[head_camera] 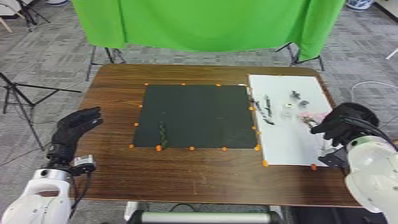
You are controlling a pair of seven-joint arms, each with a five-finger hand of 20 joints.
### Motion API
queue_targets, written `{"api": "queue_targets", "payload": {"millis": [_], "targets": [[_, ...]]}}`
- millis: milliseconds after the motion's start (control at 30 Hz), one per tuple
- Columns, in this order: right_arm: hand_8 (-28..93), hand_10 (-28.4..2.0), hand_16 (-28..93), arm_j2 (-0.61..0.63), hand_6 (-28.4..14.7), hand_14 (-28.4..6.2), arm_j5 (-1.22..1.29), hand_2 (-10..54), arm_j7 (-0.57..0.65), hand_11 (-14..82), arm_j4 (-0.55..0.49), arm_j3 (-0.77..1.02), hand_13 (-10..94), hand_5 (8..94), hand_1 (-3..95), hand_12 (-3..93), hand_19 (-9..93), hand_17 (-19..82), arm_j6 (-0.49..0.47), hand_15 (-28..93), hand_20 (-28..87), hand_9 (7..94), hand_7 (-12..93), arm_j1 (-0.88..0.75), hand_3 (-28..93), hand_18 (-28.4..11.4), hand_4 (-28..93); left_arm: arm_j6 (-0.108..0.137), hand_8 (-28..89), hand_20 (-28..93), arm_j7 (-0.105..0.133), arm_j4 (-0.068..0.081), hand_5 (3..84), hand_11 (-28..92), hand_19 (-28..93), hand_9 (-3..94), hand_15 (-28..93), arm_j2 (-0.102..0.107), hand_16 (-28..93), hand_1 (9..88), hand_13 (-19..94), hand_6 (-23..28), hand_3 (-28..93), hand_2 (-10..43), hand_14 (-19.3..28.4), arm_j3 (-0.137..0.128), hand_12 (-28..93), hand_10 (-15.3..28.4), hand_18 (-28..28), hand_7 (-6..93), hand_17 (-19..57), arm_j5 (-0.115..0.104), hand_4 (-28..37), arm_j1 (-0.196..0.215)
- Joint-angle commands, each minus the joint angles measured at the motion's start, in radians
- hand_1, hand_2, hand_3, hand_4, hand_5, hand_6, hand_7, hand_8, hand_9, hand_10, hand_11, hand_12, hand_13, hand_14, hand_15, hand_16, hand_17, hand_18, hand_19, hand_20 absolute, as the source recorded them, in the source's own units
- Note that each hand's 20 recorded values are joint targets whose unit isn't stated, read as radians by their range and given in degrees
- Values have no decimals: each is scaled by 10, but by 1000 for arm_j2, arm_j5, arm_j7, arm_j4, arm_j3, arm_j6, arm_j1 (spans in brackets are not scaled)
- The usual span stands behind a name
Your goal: Arrange flowers
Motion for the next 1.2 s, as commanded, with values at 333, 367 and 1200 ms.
{"api": "queue_targets", "payload": {"millis": [333, 367, 1200], "targets": [[151, -120, 167, -150, -54, -25, -12, -95, -47, 310, 60, -667, 937, 847, 631, 179, 786, 771, -78, 534, 372, 937, 166, 648, 532, -52, -117, -5, -86, 243, -19, -28, 474, 228, 198, 428, 277, 27, 6, 399, 378, 8, 634, -95, 160, -39, 148, 116, 137, 214, 100, 0, -139, 35], [151, -121, 167, -174, -54, -25, -18, -95, -42, 309, 77, -703, 937, 848, 631, 179, 786, 771, -79, 534, 371, 937, 165, 672, 533, -51, -117, -3, -85, 243, -18, -29, 474, 228, 198, 427, 276, 29, 6, 399, 378, 8, 633, -95, 160, -39, 148, 116, 137, 214, 100, 0, -139, 36], [148, -120, 153, -458, -57, -25, 45, -95, -29, 311, 339, -1030, 937, 849, 631, 175, 786, 778, -5, 539, 358, 937, 167, 889, 532, -46, -112, 3, -85, 243, -32, -38, 472, 226, 195, 426, 273, 44, 7, 398, 376, 8, 634, -95, 160, -16, 149, 114, 137, 213, 99, 1, -140, 34]]}}
